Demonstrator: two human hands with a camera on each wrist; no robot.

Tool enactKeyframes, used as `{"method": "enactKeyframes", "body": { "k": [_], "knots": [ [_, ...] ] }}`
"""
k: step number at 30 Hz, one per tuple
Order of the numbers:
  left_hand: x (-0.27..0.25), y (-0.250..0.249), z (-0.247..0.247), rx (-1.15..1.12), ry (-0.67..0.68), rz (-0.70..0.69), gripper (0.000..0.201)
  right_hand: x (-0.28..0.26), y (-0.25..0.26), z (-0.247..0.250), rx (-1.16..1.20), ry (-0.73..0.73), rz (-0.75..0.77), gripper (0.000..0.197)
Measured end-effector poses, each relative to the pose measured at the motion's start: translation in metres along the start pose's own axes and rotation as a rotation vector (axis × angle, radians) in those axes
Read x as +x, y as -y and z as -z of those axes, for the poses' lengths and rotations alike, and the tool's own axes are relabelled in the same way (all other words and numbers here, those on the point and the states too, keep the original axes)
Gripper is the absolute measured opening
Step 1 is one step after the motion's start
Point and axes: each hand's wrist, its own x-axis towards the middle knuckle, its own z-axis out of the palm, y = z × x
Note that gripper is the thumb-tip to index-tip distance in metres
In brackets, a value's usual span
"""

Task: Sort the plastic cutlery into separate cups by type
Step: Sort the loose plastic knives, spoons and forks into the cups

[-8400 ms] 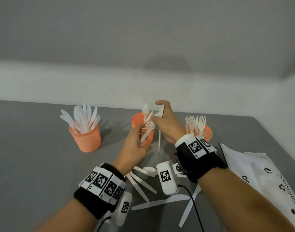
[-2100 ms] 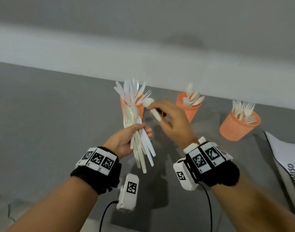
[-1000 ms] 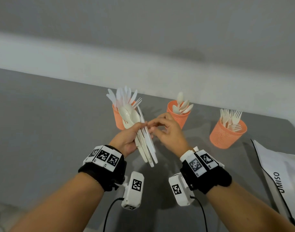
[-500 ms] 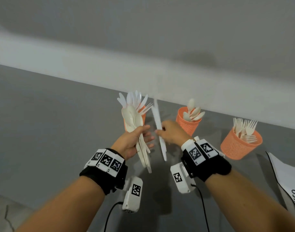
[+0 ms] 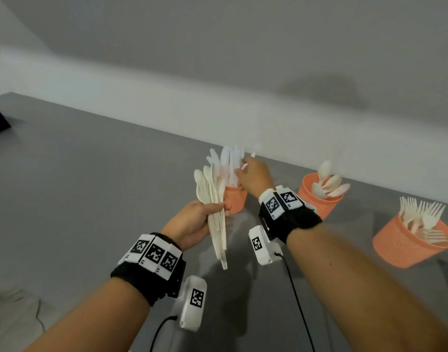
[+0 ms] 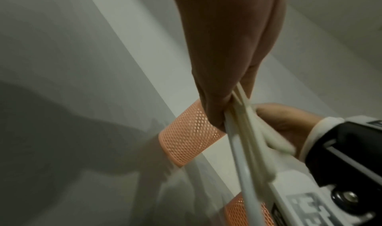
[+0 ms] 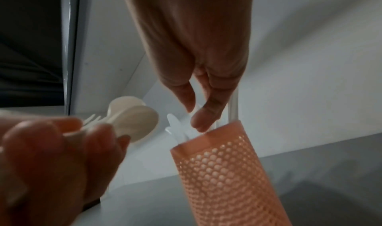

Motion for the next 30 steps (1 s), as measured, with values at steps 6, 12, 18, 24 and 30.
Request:
{"method": "enactKeyframes", "body": {
  "k": [6, 12, 18, 24, 30],
  "knots": [
    [0.007, 0.001, 0.001, 0.082, -0.034, -0.083, 0.015, -0.016, 0.007, 0.015, 0.013, -0.28, 0.212, 0.041],
    [0.008, 0.001, -0.023, 0.195, 0.052, -0.233, 0.021, -0.06, 0.009, 0.024, 0.184, -0.013, 0.176, 0.02],
    [0.008, 0.014, -0.056, 0.399, 0.12, -0.345, 0.025, -0.081, -0.006, 0.019, 0.122, 0.028, 0.126, 0.025],
    [0.01, 0.026, -0.074, 0.226, 0.255, -0.224, 0.035, -0.09, -0.033, 0.038, 0.147, 0.021, 0.033, 0.02],
    [0.015, 0.041, -0.089, 0.082, 0.307, -0.12, 0.038, -0.097, -0.054, 0.048, 0.243, -0.009, -0.035, 0.024]
  ]
}}
